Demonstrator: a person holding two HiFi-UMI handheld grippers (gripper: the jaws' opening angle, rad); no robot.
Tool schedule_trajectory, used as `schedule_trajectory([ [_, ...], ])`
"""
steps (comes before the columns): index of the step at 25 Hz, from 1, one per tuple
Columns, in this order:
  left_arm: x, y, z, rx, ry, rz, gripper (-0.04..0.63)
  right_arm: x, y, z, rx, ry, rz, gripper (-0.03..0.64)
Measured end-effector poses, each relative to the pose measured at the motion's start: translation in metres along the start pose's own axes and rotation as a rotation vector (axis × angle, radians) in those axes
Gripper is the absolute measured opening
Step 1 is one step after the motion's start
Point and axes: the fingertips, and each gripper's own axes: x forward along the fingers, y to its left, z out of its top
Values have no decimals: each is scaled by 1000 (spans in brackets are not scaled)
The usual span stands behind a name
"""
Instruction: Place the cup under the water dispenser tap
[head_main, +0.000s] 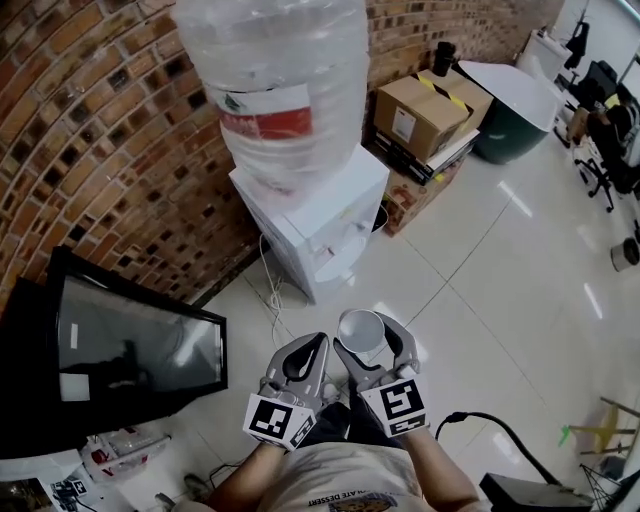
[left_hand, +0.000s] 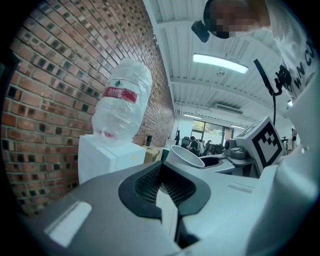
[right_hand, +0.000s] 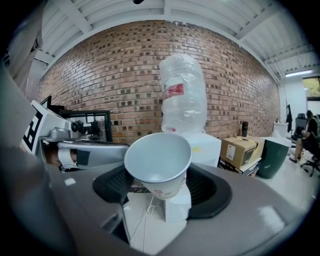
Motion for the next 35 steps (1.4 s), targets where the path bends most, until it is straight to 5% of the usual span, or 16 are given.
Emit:
schedule_trajectory([
  [11,56,38,-55,21,63,19,-9,73,-50,-48,23,13,-58,331],
  [35,100,107,-191,-50,105,85,-9,232,-82,-217,-28,136,1,331],
])
